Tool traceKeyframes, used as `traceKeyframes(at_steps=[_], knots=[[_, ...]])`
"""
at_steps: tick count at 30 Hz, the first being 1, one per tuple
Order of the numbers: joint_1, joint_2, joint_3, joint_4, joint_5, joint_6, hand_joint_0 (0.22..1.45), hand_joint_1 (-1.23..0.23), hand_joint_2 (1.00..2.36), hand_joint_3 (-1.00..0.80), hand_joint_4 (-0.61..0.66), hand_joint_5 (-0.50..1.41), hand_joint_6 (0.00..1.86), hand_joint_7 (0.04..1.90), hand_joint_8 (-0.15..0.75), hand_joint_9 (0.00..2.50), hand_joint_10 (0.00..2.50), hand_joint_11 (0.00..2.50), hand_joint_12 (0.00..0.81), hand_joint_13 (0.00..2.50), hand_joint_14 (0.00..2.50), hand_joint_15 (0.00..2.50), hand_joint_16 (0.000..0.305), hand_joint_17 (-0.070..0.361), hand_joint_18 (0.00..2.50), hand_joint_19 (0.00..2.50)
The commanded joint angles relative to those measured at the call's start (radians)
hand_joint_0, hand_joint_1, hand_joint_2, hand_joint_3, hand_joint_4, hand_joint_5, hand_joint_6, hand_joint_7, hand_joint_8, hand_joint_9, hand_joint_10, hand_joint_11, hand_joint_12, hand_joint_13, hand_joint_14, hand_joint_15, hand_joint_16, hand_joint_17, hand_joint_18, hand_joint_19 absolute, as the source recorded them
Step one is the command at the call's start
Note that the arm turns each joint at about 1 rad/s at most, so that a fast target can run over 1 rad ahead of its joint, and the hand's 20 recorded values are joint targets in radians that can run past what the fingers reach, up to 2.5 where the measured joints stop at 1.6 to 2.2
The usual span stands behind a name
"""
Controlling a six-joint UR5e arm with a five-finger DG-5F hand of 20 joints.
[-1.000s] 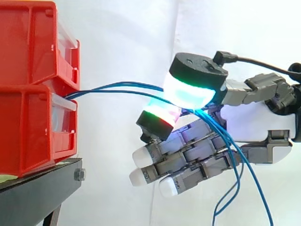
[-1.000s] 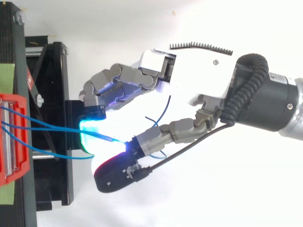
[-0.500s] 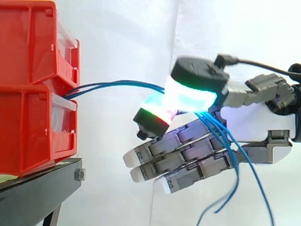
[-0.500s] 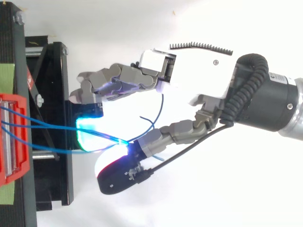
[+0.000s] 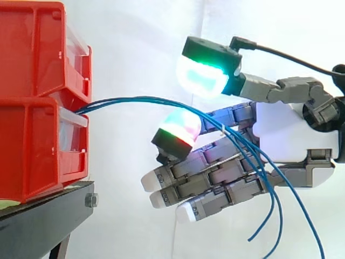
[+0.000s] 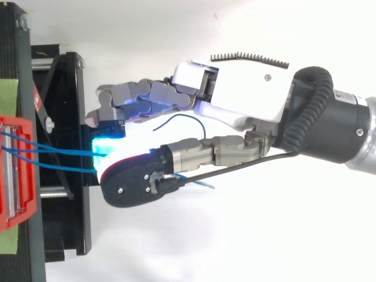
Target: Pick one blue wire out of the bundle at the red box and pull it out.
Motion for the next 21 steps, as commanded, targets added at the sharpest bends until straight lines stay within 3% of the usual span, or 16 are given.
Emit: traceKeyframes(at_steps=[1, 9, 17, 21], knots=[[0.000, 0.000, 0.000, 0.000, 0.000, 0.000, 0.58, -0.64, 1.01, -0.31, 0.17, -0.13, 0.72, 1.24, 0.313, 0.47, 0.00, 0.15, 0.420, 0.17, 0.00, 0.04, 0.062, 0.139, 0.33, 0.32], [0.000, 0.000, 0.000, 0.000, 0.000, 0.000, 0.62, -0.82, 1.02, -0.22, 0.20, -0.17, 0.82, 1.14, 0.326, 0.44, 0.01, 0.19, 0.423, 0.17, 0.00, 0.03, 0.062, 0.140, 0.36, 0.27], [-0.002, 0.000, 0.000, 0.000, 0.000, 0.000, 0.77, -0.96, 1.01, -0.30, 0.00, -0.19, 0.83, 1.11, 0.272, 0.36, 0.00, 0.14, 0.404, 0.11, 0.00, 0.00, 0.061, 0.137, 0.34, 0.17], [-0.003, 0.000, 0.000, 0.000, 0.000, 0.000, 0.81, -0.96, 1.01, -0.35, -0.01, -0.18, 0.81, 1.16, 0.247, 0.34, 0.00, 0.06, 0.391, 0.09, 0.00, 0.00, 0.060, 0.134, 0.30, 0.17]])
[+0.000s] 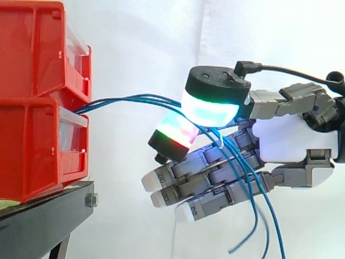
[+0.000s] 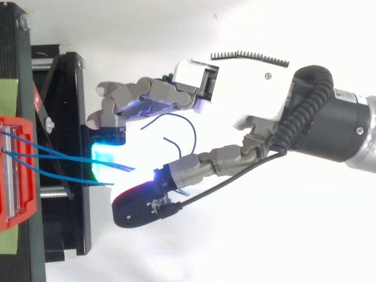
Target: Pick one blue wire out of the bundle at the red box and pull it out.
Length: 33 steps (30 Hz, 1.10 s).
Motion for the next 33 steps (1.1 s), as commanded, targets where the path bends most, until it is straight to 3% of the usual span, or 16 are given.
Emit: traceKeyframes(at_steps=[1, 7, 15, 18, 20, 23, 25, 28, 33], knots=[[-0.001, 0.000, 0.000, 0.000, 0.000, 0.000, 0.82, -0.96, 1.01, -0.36, -0.02, -0.18, 0.80, 1.17, 0.244, 0.34, 0.00, 0.05, 0.390, 0.08, 0.00, 0.00, 0.059, 0.134, 0.30, 0.18], [-0.002, 0.000, 0.000, 0.000, 0.000, 0.000, 0.84, -0.97, 1.01, -0.39, -0.08, -0.17, 0.77, 1.27, 0.224, 0.34, 0.00, 0.01, 0.382, 0.08, 0.00, 0.00, 0.058, 0.131, 0.28, 0.19], [-0.004, 0.000, 0.000, 0.000, 0.000, 0.000, 0.85, -0.97, 1.01, -0.40, -0.06, -0.14, 0.67, 1.34, 0.220, 0.32, 0.00, 0.00, 0.375, 0.06, 0.00, 0.00, 0.057, 0.129, 0.25, 0.21], [-0.004, 0.000, 0.000, 0.000, 0.000, 0.000, 0.68, -0.93, 1.01, -0.38, 0.05, -0.12, 0.56, 1.38, 0.240, 0.27, 0.00, 0.01, 0.381, 0.01, 0.00, 0.00, 0.058, 0.132, 0.21, 0.18], [-0.004, 0.000, 0.000, 0.000, 0.000, 0.000, 0.52, -0.78, 1.00, -0.50, 0.09, -0.13, 0.57, 1.31, 0.248, 0.23, 0.00, 0.05, 0.394, 0.00, 0.00, 0.02, 0.061, 0.138, 0.13, 0.25], [-0.004, 0.000, 0.000, 0.000, 0.000, 0.000, 0.46, -0.64, 1.00, -0.50, 0.13, -0.11, 0.55, 1.31, 0.278, 0.28, 0.00, 0.05, 0.426, 0.00, 0.00, 0.04, 0.067, 0.150, 0.16, 0.27], [-0.004, 0.000, 0.000, 0.000, 0.000, 0.000, 0.45, -0.59, 1.00, -0.50, 0.14, -0.09, 0.50, 1.41, 0.302, 0.35, 0.00, 0.02, 0.443, 0.04, 0.00, 0.01, 0.069, 0.156, 0.24, 0.24], [-0.004, 0.000, 0.000, 0.000, 0.000, 0.000, 0.47, -0.53, 1.00, -0.50, 0.14, -0.07, 0.50, 1.41, 0.302, 0.43, 0.00, 0.04, 0.439, 0.10, 0.00, 0.02, 0.067, 0.151, 0.27, 0.25], [-0.004, 0.000, 0.000, 0.000, 0.000, 0.000, 0.56, -0.56, 1.01, -0.41, 0.13, -0.07, 0.51, 1.48, 0.293, 0.49, 0.00, 0.08, 0.413, 0.15, 0.00, 0.02, 0.061, 0.138, 0.30, 0.27]])
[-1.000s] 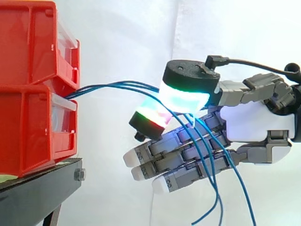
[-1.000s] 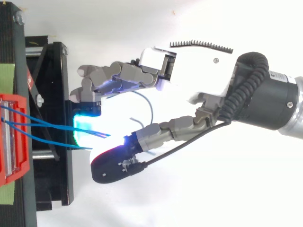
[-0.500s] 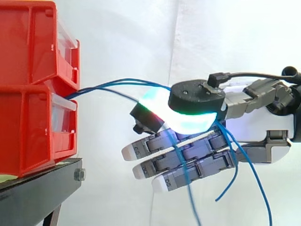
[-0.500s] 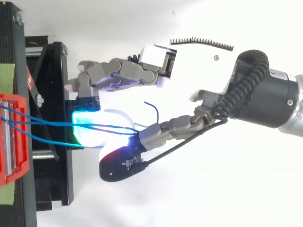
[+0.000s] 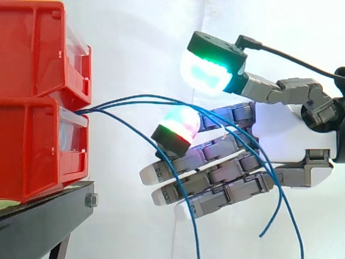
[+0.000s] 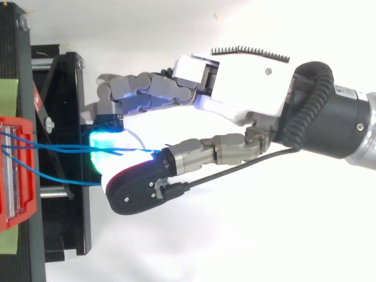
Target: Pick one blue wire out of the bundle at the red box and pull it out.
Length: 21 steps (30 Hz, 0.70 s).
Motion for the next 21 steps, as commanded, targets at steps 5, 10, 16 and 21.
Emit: traceKeyframes(at_steps=[5, 10, 16, 21], knots=[[0.000, 0.000, 0.000, 0.000, 0.000, -0.002, 0.58, -0.57, 1.01, -0.29, 0.18, -0.09, 0.62, 1.36, 0.312, 0.55, 0.00, 0.13, 0.420, 0.19, 0.00, 0.03, 0.061, 0.138, 0.35, 0.27], [0.000, 0.000, 0.000, 0.000, 0.000, -0.002, 0.58, -0.60, 1.02, -0.23, 0.20, -0.09, 0.64, 1.34, 0.329, 0.56, 0.00, 0.15, 0.423, 0.19, 0.00, 0.03, 0.062, 0.138, 0.35, 0.28], [0.000, 0.000, 0.000, 0.000, 0.000, -0.002, 0.59, -0.81, 1.01, -0.27, 0.27, -0.14, 0.73, 1.24, 0.337, 0.51, 0.01, 0.20, 0.426, 0.18, 0.00, 0.03, 0.062, 0.140, 0.35, 0.26], [0.000, 0.000, 0.002, 0.000, 0.000, -0.002, 0.63, -0.91, 1.00, -0.50, 0.23, -0.16, 0.77, 1.18, 0.327, 0.48, 0.01, 0.20, 0.423, 0.16, 0.00, 0.02, 0.062, 0.140, 0.35, 0.22]])
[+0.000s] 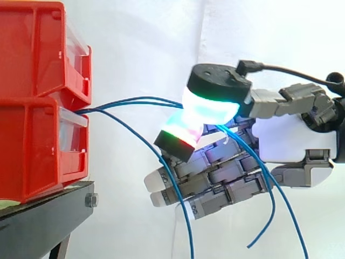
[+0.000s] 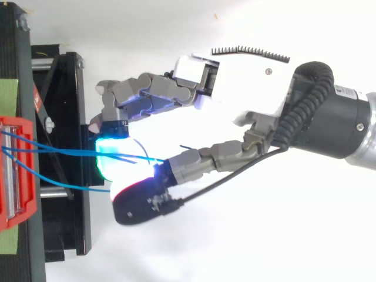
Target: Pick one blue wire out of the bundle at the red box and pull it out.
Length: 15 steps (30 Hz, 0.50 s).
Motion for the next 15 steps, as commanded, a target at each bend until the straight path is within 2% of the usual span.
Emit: traceKeyframes(at_steps=[1, 3, 5, 6, 7, 10, 12, 15], knots=[[0.000, 0.000, 0.001, 0.000, 0.000, 0.000, 0.63, -0.92, 1.00, -0.50, 0.23, -0.16, 0.77, 1.17, 0.325, 0.47, 0.01, 0.19, 0.422, 0.16, 0.00, 0.02, 0.062, 0.140, 0.35, 0.22], [0.000, 0.000, 0.000, 0.000, 0.000, 0.000, 0.56, -0.87, 1.00, -0.50, 0.23, -0.16, 0.78, 1.14, 0.326, 0.46, 0.01, 0.20, 0.428, 0.16, 0.00, 0.02, 0.063, 0.143, 0.35, 0.23], [0.000, 0.000, 0.000, 0.000, 0.000, 0.000, 0.46, -0.69, 1.00, -0.50, 0.24, -0.16, 0.78, 1.10, 0.360, 0.49, 0.01, 0.20, 0.462, 0.17, 0.00, 0.03, 0.070, 0.158, 0.38, 0.25], [0.000, 0.000, 0.000, 0.000, 0.000, 0.000, 0.45, -0.64, 1.00, -0.50, 0.24, -0.16, 0.77, 1.10, 0.369, 0.51, 0.01, 0.20, 0.472, 0.18, 0.00, 0.04, 0.072, 0.161, 0.39, 0.26], [0.000, 0.000, 0.000, 0.000, 0.000, 0.000, 0.44, -0.53, 1.00, -0.50, 0.22, -0.14, 0.76, 1.12, 0.378, 0.54, 0.01, 0.20, 0.481, 0.20, 0.00, 0.04, 0.073, 0.165, 0.41, 0.26], [0.000, 0.000, 0.000, 0.000, 0.000, 0.000, 0.49, -0.38, 1.00, -0.50, 0.20, -0.12, 0.74, 1.14, 0.369, 0.60, 0.01, 0.20, 0.463, 0.22, 0.00, 0.05, 0.069, 0.155, 0.40, 0.28], [0.000, 0.000, 0.000, 0.000, 0.000, 0.000, 0.53, -0.38, 1.00, -0.50, 0.18, -0.12, 0.73, 1.18, 0.355, 0.60, 0.01, 0.19, 0.445, 0.22, 0.00, 0.05, 0.065, 0.147, 0.39, 0.30], [0.000, 0.000, 0.000, 0.000, 0.000, 0.000, 0.58, -0.54, 1.01, -0.37, 0.19, -0.12, 0.73, 1.24, 0.349, 0.60, 0.01, 0.21, 0.435, 0.22, 0.00, 0.05, 0.063, 0.142, 0.39, 0.30]])
